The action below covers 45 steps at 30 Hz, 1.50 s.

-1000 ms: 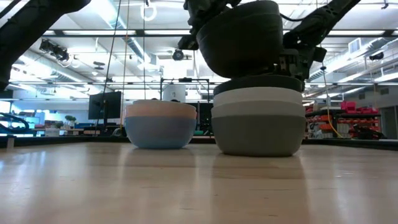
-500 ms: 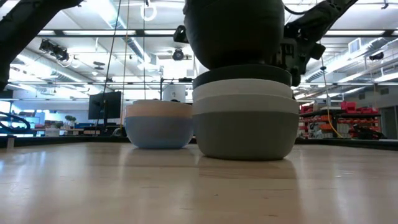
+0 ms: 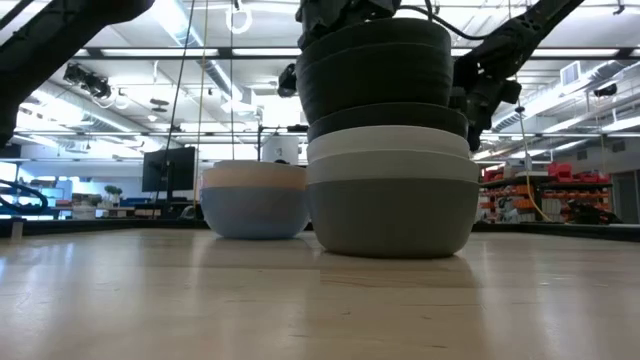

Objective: Nest bowls inside each other
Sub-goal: Stack the bottom stacked bowls on top of the black bowl

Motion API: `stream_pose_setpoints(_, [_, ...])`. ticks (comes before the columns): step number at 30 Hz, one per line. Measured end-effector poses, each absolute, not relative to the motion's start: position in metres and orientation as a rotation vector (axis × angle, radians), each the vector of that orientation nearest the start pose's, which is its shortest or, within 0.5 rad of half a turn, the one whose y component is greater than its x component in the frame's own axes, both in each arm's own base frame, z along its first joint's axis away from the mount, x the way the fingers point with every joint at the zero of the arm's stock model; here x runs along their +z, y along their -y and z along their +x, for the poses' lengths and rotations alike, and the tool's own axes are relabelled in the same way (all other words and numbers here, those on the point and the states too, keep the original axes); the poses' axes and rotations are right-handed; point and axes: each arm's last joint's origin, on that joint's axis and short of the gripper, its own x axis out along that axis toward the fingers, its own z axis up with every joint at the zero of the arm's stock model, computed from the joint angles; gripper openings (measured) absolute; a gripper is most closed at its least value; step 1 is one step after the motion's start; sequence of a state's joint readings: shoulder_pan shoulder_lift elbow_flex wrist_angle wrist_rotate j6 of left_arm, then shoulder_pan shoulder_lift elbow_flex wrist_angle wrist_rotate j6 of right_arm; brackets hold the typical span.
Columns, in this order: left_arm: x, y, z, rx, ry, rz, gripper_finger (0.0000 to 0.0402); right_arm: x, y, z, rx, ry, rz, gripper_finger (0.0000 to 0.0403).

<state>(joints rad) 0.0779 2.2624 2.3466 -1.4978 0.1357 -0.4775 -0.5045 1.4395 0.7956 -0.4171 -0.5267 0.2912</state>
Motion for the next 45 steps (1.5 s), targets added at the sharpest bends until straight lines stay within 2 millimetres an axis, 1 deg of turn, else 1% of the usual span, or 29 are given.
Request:
stream_pose_setpoints(6, [0.292, -0.037, 0.441, 0.298, -1.393, -0.553, 0.0023, 0.186, 0.113, 0.238, -0.105, -0.932, 0.791, 0.0])
stream_pose_setpoints(10, [0.278, -0.038, 0.447, 0.282, -1.433, -0.561, 0.0023, 0.19, 0.115, 0.24, -0.104, -0.918, 0.784, 0.0])
stream_pose_setpoints(16, [0.263, -0.033, 0.454, 0.248, -1.466, -0.561, 0.0023, 0.194, 0.115, 0.242, -0.101, -0.904, 0.777, 0.0])
stream_pose_setpoints(25, [0.263, -0.033, 0.457, 0.252, -1.44, -0.574, 0.0023, 0.194, 0.115, 0.241, -0.101, -0.905, 0.776, 0.0])
stream_pose_setpoints(27, [0.263, -0.034, 0.457, 0.255, -1.44, -0.578, 0.0035, 0.194, 0.115, 0.241, -0.1, -0.905, 0.775, 0.0])
stream_pose_setpoints(32, [0.263, -0.034, 0.457, 0.242, -1.44, -0.593, 0.0102, 0.194, 0.116, 0.241, -0.101, -0.905, 0.775, 0.0003])
stream_pose_setpoints(36, [0.265, -0.032, 0.456, 0.241, -1.438, -0.623, 0.0136, 0.194, 0.116, 0.241, -0.102, -0.905, 0.776, 0.0008])
stream_pose_setpoints(40, [0.268, -0.029, 0.456, 0.209, -1.436, -0.66, 0.0153, 0.194, 0.116, 0.241, -0.102, -0.905, 0.777, 0.0011])
stream_pose_setpoints(45, [0.281, -0.022, 0.45, 0.183, -1.431, -0.678, 0.0152, 0.194, 0.116, 0.241, -0.102, -0.905, 0.776, 0.0012])
